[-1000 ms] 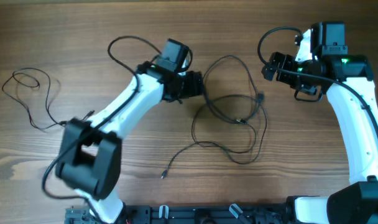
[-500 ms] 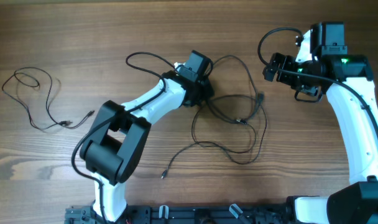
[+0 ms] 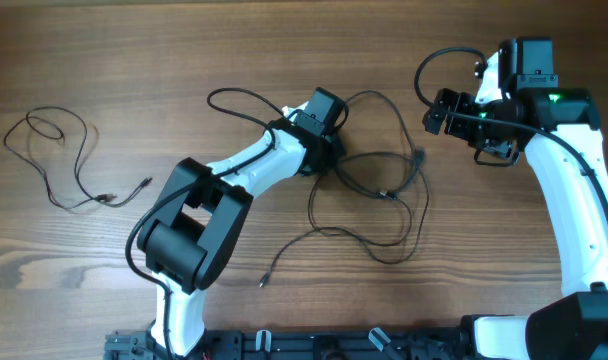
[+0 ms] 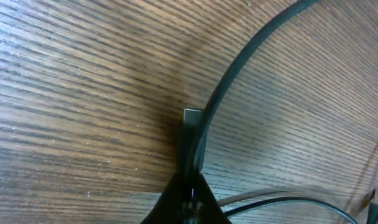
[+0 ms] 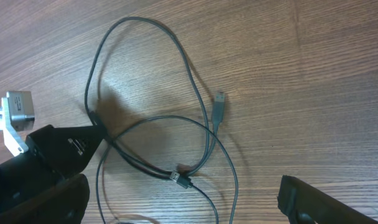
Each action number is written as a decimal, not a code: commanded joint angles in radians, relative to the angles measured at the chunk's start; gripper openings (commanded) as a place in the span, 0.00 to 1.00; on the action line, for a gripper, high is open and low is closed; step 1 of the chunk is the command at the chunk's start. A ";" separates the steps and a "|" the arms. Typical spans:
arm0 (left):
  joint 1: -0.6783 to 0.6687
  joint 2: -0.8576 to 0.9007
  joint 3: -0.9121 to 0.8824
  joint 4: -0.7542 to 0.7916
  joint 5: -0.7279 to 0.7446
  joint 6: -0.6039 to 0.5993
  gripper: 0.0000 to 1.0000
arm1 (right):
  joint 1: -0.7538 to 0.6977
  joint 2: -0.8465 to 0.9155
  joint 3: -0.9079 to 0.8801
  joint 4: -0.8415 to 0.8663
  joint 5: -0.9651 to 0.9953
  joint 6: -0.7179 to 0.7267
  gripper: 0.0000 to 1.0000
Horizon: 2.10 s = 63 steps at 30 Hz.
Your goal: Untangle cables
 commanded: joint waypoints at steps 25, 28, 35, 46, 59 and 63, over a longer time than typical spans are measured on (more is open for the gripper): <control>0.160 -0.944 0.001 -0.040 0.168 0.376 0.04 | 0.024 -0.025 0.025 -0.045 -0.636 -0.374 0.91; 0.223 -0.970 0.001 -0.034 0.169 0.367 0.04 | 0.061 -0.032 0.025 -0.045 -0.689 -0.417 0.89; 0.353 -1.009 0.008 0.010 0.184 0.338 0.04 | 0.216 -0.050 0.025 -0.002 -0.597 -0.370 0.89; 0.682 -0.954 0.116 0.000 0.291 0.350 0.04 | 0.253 -0.050 0.025 0.040 -0.427 -0.211 0.90; 0.932 -0.413 0.116 0.394 0.370 0.350 0.04 | 0.253 -0.050 0.025 0.043 -0.428 -0.208 0.85; 0.935 -0.271 0.116 0.499 0.327 0.308 1.00 | 0.253 -0.050 0.025 -0.005 -0.427 -0.212 0.84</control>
